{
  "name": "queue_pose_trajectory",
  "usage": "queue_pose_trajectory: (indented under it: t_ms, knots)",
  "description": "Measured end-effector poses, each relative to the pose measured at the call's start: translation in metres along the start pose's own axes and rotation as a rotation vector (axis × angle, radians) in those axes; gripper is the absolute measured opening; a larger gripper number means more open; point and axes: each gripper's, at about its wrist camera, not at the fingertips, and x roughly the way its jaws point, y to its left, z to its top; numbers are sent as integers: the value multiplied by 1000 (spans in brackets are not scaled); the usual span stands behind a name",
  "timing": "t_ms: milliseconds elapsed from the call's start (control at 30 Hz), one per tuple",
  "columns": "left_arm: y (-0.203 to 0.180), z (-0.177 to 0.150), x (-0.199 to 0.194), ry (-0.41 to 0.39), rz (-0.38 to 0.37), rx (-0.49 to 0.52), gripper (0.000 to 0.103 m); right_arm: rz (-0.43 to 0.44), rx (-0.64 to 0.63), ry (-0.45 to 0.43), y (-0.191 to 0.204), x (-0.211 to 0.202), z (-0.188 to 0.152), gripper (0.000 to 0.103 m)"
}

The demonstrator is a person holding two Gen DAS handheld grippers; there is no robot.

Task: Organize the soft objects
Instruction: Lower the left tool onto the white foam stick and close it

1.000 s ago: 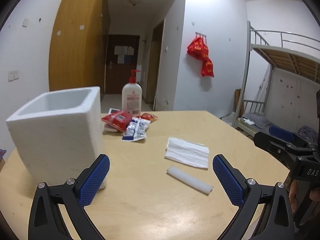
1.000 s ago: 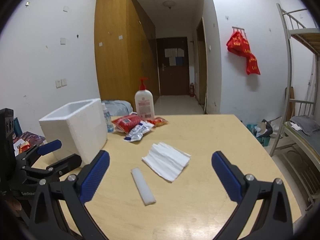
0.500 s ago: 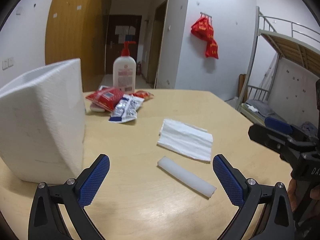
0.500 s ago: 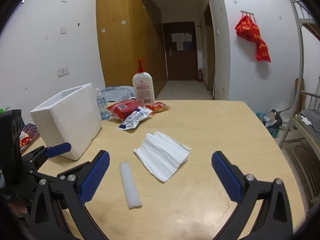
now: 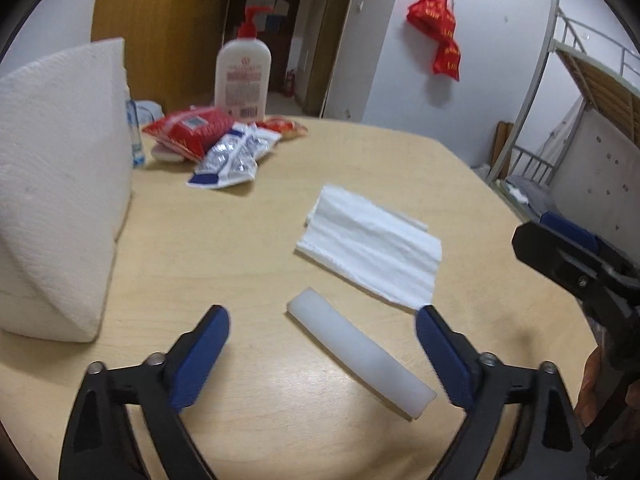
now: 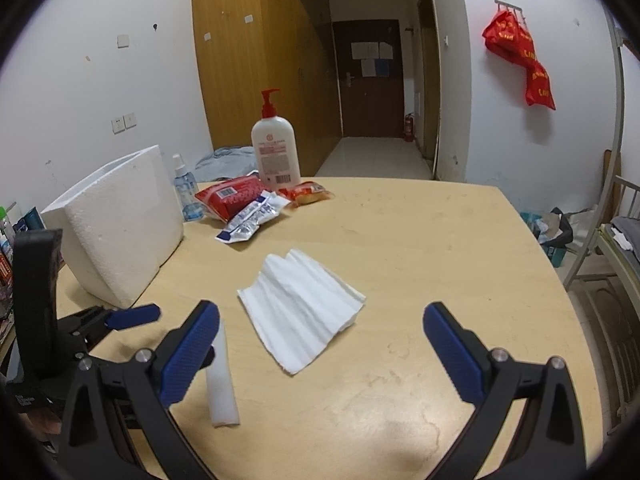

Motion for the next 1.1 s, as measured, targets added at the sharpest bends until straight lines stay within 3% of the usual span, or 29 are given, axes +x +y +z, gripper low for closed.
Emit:
queue_pose_trajectory:
  t_ms: [200,467,600,733,1100]
  knots:
    - [-1,-3,19,76,30,-33,70,28,-5,20,-6,9,2,103]
    - [-12,-3,22,95,69,-15,42,49,-19,36,-9,16,4,103]
    - [-16,-2,23,98,84,-8,34,48,-19,37,-11,17,6,103]
    - [-10,2,23,72,77,-25,9,46,-19,36,-12,16,6,103]
    - [-6,8,11,11,61,15,5,50,-32,50,-8,27,10,103]
